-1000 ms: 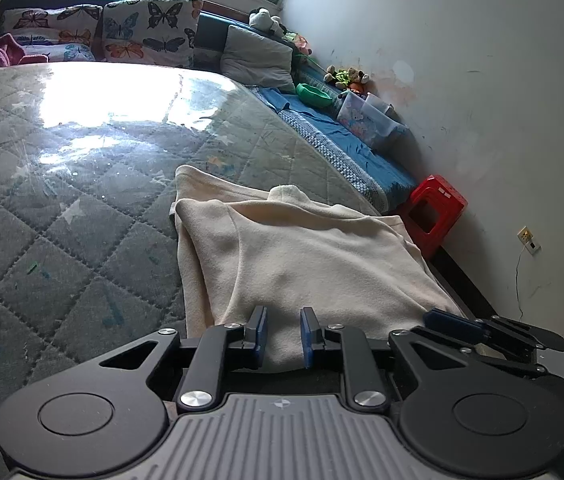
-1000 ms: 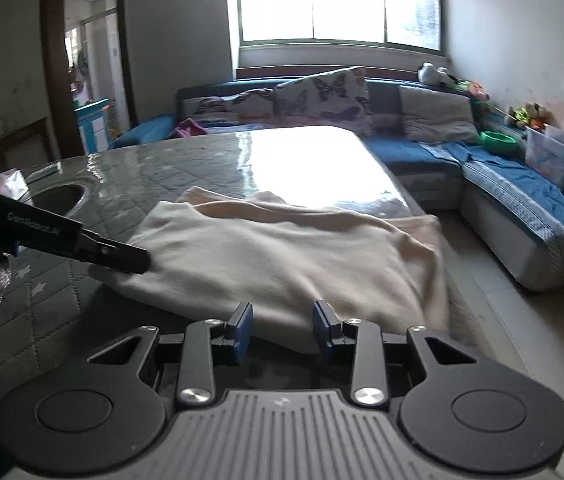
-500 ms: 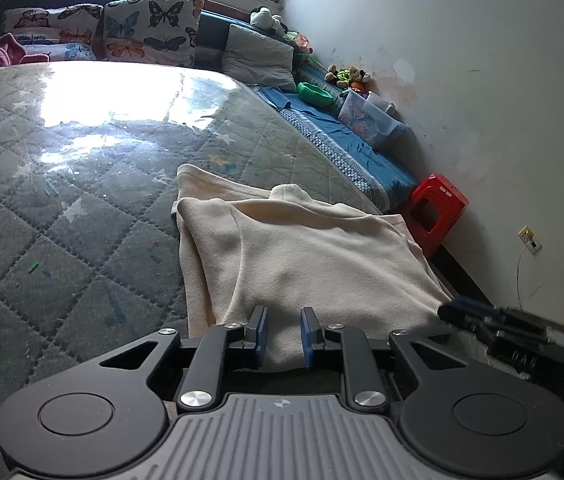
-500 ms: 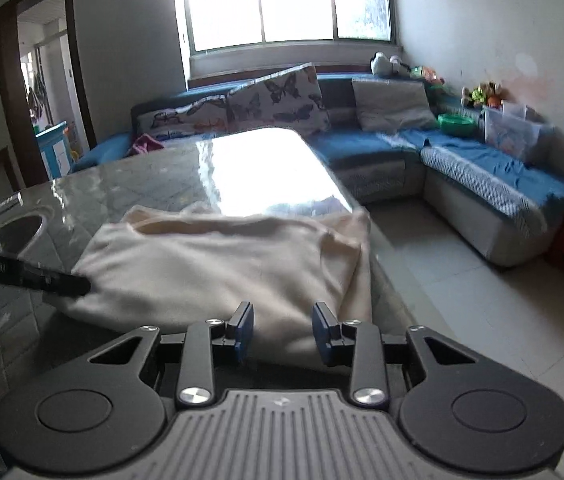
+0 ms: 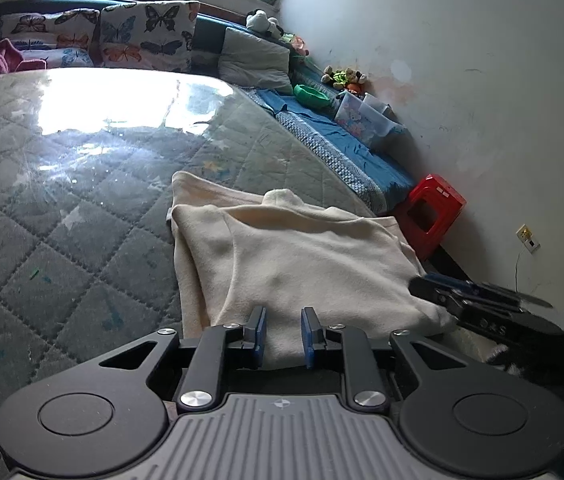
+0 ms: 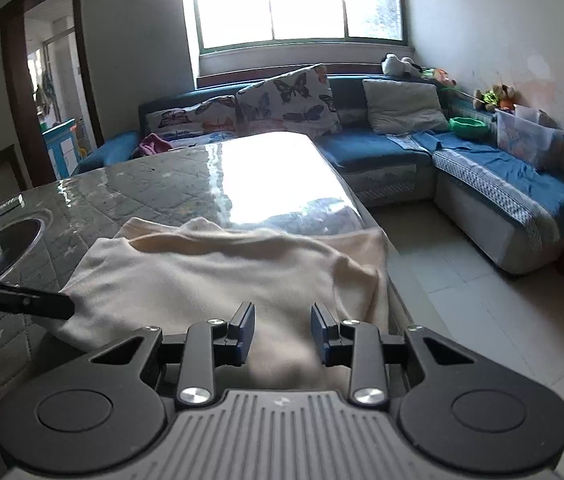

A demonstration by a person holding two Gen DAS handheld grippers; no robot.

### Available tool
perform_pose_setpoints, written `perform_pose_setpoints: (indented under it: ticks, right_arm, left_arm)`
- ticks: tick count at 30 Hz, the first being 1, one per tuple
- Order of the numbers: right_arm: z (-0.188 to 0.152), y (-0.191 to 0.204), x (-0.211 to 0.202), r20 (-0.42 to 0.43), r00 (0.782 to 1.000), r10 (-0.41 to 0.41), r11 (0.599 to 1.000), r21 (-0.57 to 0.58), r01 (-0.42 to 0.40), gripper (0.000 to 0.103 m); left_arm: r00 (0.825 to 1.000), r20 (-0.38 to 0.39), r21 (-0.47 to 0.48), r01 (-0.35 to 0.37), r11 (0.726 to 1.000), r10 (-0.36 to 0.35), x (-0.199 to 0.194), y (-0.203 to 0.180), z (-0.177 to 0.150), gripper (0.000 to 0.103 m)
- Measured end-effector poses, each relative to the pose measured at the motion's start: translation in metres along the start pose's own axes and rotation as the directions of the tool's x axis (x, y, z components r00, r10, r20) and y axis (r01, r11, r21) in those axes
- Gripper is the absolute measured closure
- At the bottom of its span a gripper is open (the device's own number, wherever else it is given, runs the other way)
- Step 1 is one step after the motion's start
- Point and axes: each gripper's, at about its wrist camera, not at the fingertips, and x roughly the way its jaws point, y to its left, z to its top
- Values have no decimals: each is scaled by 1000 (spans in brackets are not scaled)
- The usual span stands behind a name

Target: Fold clothes

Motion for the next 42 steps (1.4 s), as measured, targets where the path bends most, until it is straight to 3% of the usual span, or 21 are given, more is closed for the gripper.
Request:
perform_pose_setpoints:
  ticks: [8, 15, 18, 24, 29, 31, 37, 40, 42]
  right_arm:
    - [19, -11, 37, -49, 998, -47, 999, -3, 46, 72]
    - [34, -9, 44, -29, 999, -25, 1000, -8, 25, 72]
    - [41, -3, 62, -57, 998, -30, 999, -32, 28, 72]
    - [41, 1, 63, -58, 998, -40, 998, -56, 36, 71]
    - [34, 7, 38, -26, 999, -37, 997, -64, 36, 65]
    - [29, 9, 28, -15, 999, -35, 998, -59, 34, 53]
    - [16, 18, 3, 7, 999, -35, 998, -46, 36, 46]
    - [9, 25, -7, 17, 999, -43, 998, -42, 44, 33]
    - [5, 29, -11, 22, 999, -45, 998, -33, 46, 32]
  left_arm:
    - [1000, -7, -22, -8, 1000, 8, 2, 6, -2, 82]
    - [1000, -12, -20, -7, 1000, 7, 4, 6, 0, 82]
    - [1000, -15, -23, -10, 1000, 10, 5, 6, 0, 82]
    - [1000, -20, -8, -9, 1000, 9, 4, -1, 2, 72]
    - [1000, -10, 10, -10, 1000, 11, 0, -7, 1, 59]
    - [1000, -2, 16, -14, 1000, 14, -3, -9, 0, 56]
    - [999, 16, 35, -39, 999, 38, -14, -12, -3, 45]
    - [998, 29, 57, -64, 996, 63, -21, -13, -6, 39]
    - [996, 36, 64, -83, 995, 81, -26, -12, -8, 34]
